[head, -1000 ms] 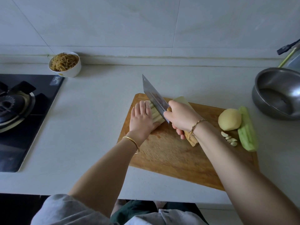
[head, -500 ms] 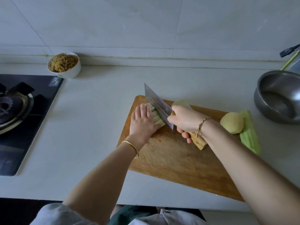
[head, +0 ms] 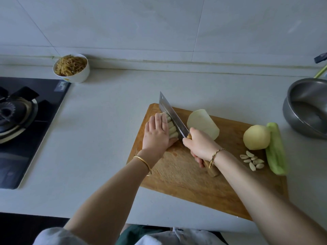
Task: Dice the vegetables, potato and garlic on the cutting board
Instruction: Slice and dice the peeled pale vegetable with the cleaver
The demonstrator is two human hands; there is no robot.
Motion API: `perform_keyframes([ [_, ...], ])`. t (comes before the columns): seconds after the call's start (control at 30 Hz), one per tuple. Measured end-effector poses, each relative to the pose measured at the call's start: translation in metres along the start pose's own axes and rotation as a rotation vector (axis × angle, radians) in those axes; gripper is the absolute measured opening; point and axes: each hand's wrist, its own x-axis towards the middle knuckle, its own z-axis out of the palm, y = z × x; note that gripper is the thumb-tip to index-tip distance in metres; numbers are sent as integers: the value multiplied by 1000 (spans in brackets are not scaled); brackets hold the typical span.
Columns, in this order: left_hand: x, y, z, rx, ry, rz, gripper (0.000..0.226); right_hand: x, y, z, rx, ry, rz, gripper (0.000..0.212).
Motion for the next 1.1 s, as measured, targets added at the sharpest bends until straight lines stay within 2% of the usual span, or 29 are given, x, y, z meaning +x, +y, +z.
perform_keyframes([
  [0.17,1,-1,2,-10,-16,29,92,3,2,11,-18,86,-31,16],
  [0.37,-1,-3,-2,-46,-9,12,98,2,5,3,93,92,-7,13],
  [0.6,0,-6,-12,-247,-55,-62,108,-22,5,-8,142,188,-65,11],
  [0.7,-5,-6,-10,-340,9,-109,87,-30,-1,-12,125,213,-83,18],
  [0.8,-7,-4,-5,-320,47,-109,67,-36,-6,-12,114,208,-93,15],
  [0.9,-6,-3,1,-314,88,-100,61,-37,-10,-10,104,197,-85,20],
  [1.1,-8,-2,8,-309,149,-86,56,-37,-17,-6,64,139,-17,13],
])
